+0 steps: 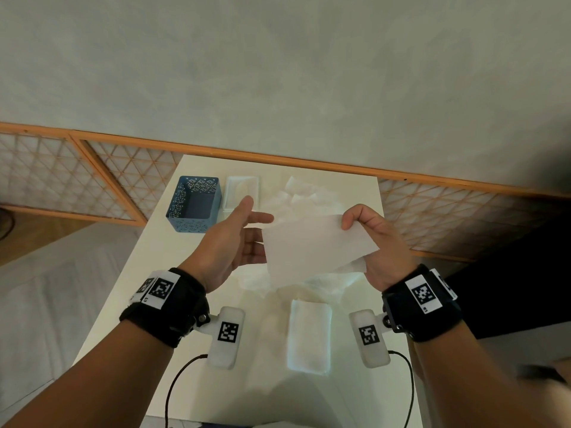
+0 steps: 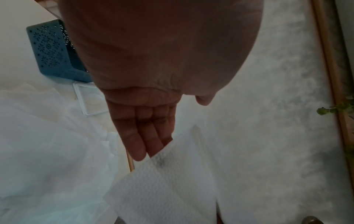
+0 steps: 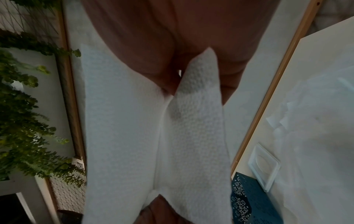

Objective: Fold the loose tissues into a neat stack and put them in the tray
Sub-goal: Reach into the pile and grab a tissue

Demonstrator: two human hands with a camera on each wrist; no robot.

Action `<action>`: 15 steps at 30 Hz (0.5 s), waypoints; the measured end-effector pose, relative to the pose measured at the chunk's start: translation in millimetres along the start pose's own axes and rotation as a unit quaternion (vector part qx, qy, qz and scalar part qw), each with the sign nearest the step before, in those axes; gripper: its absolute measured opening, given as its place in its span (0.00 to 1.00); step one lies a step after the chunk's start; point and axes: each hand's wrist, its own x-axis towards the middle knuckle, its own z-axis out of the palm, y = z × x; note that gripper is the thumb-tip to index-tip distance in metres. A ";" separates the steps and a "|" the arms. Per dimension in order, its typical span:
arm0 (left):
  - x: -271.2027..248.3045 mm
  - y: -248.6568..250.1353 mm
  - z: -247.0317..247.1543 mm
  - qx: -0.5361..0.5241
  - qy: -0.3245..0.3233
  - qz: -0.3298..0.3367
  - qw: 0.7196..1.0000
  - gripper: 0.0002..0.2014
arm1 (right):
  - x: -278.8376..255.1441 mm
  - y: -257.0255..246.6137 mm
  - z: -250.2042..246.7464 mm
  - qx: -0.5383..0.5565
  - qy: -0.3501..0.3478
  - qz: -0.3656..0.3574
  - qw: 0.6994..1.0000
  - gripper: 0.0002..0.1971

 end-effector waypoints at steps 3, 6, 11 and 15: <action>2.2 -1.8 3.5 0.034 -0.003 0.022 0.999 0.26 | 0.5 0.5 1.8 -0.011 -0.007 -0.009 1.000 0.08; 2.4 -0.2 8.3 0.049 -0.007 0.043 0.998 0.23 | 0.2 -0.1 2.7 -0.022 -0.021 -0.016 0.999 0.07; 0.6 10.2 12.8 0.102 -0.053 0.063 0.991 0.29 | 2.8 -0.9 4.3 -0.044 -0.053 -0.014 0.998 0.09; 2.5 13.1 13.9 0.150 -0.080 0.070 0.983 0.23 | 7.0 -5.3 10.8 -0.070 -0.076 -0.002 0.995 0.10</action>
